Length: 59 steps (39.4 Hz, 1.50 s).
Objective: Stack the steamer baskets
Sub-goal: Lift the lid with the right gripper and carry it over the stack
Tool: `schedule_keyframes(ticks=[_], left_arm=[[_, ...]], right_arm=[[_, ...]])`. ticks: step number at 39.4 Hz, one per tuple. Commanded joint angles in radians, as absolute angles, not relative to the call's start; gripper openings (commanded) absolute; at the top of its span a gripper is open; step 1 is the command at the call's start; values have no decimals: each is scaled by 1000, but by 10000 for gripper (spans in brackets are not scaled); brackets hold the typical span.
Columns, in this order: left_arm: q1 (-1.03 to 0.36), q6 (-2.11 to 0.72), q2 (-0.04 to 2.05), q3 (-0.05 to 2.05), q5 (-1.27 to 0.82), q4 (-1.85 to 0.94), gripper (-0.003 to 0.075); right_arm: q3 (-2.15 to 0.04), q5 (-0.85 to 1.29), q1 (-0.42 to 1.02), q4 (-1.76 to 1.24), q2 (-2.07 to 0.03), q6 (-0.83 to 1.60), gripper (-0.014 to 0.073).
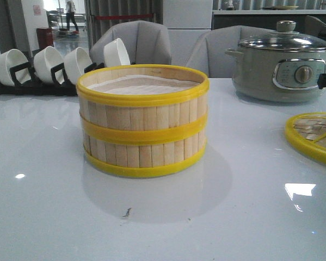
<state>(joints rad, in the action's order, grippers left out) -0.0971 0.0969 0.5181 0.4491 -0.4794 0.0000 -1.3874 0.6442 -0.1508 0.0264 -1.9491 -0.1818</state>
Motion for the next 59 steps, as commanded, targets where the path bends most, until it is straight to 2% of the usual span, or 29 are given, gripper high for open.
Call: schedule_keyframes(ticks=[1,15,19,28,48,59], left_arm=[[-105,105,519,479,-389,0,85],[-105,105,519,479,-389,0,85],[-105,105,519,479,-389,0,85],[-105,105,519,479,-389,0,85],[-105,105,519,479,-389,0,85],[-105,105,519,479,-389,0,85]], right_arm=[[-1422,604,-161,33,-1895,-172,391],[-1422,581,-161,27,-1895,-172,382],[-1422,581,-161,27,-1895,-172,303],[-1422,584,-161,27,-1895,-172,48],[-1434,641,-71,20,-1802,-172,56],[-1616,814,45,19,-1761,-172,56]])
